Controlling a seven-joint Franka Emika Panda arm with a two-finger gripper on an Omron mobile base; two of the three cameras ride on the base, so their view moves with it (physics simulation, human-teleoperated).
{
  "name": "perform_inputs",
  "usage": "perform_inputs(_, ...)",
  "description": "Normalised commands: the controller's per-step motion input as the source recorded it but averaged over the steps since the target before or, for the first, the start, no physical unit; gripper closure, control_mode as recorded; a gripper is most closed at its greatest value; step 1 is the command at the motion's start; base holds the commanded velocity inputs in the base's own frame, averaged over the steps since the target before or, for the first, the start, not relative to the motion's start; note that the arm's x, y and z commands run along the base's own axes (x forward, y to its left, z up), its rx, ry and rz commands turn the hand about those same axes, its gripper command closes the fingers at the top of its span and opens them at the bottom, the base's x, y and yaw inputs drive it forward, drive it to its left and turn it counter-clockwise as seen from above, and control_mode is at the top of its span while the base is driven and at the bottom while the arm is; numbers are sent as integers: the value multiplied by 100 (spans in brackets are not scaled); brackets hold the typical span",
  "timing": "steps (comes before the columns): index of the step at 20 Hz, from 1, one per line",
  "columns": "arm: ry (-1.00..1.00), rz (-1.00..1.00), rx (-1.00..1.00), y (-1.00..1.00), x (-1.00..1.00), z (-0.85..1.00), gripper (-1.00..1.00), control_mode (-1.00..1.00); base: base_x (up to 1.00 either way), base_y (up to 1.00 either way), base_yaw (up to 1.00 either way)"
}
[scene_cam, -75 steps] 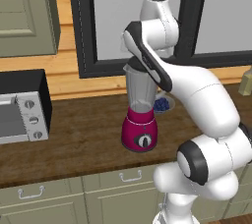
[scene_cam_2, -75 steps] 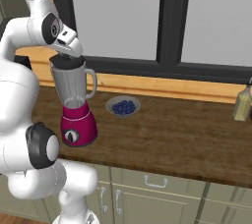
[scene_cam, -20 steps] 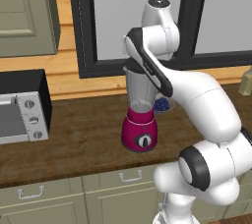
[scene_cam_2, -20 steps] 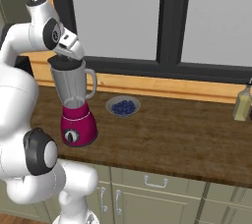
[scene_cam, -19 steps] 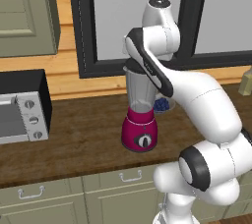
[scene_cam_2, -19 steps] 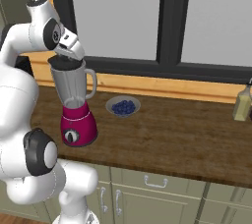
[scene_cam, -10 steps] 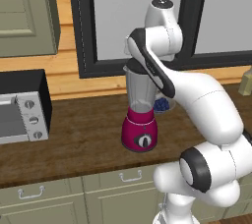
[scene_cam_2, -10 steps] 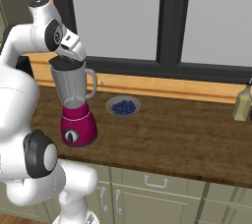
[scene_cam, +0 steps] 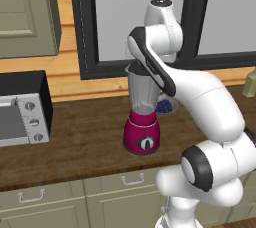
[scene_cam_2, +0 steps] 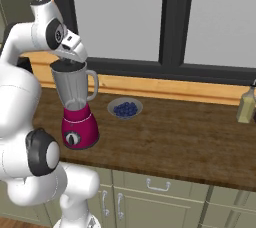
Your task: Close the lid blender by securely placing the lid on top.
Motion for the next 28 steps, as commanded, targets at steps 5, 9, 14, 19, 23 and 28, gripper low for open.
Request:
perform_inputs(5,8,3,-3,0,0,-40,100,-100,0,0,0)
perform_inputs(9,0,5,-7,0,0,-94,100,-100,0,0,0)
perform_inputs(14,-8,5,-2,0,-6,-97,-100,-100,0,0,0)
perform_inputs(19,-3,4,0,0,-15,-55,-100,-100,0,0,0)
perform_inputs(23,7,4,0,0,-37,-6,-100,-100,0,0,0)
perform_inputs(28,15,7,-2,0,-62,0,-100,-100,0,0,0)
